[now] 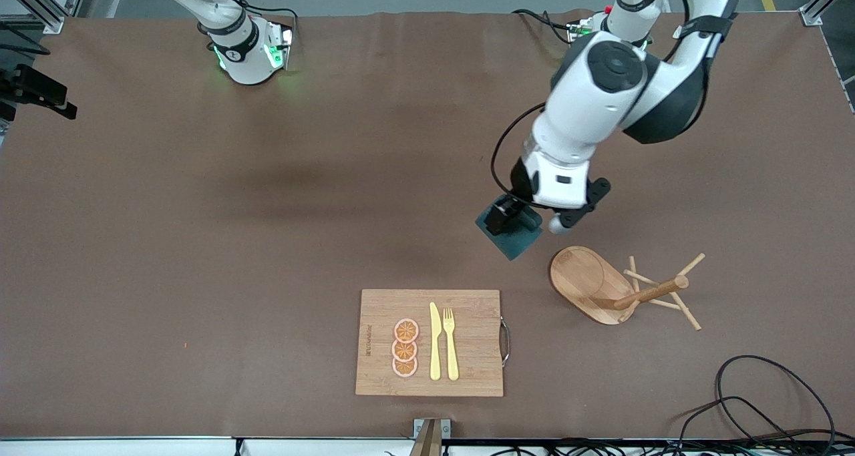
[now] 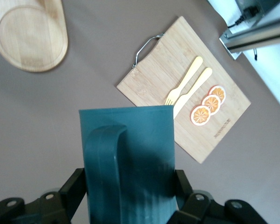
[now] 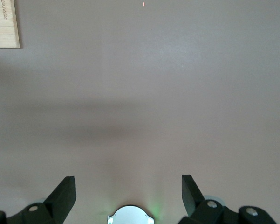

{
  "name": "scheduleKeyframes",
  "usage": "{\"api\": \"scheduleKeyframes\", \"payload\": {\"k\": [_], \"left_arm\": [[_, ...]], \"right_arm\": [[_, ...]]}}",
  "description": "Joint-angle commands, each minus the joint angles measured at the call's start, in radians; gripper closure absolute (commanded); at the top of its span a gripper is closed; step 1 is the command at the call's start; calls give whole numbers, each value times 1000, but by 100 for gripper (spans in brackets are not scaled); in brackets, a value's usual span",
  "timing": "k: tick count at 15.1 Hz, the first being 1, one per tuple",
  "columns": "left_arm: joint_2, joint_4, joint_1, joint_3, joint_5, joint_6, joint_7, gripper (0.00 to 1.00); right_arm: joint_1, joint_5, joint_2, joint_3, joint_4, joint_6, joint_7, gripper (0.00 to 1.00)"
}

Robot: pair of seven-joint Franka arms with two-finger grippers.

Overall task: Transfer cup from left to right arm and place
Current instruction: 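Carry the mug to mid-table and set it down upright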

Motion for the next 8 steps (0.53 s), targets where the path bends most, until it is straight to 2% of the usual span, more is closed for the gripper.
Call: {"api": "scheduleKeyframes", "payload": {"k": [1, 8], "left_arm": [[58, 67, -64, 6, 126, -18, -33, 47], [197, 159, -233, 7, 457, -17, -201, 47]], "right_arm": [[-9, -10, -18, 12, -10, -4, 5, 0], [-10, -10, -3, 12, -9, 4, 11, 0]]}}
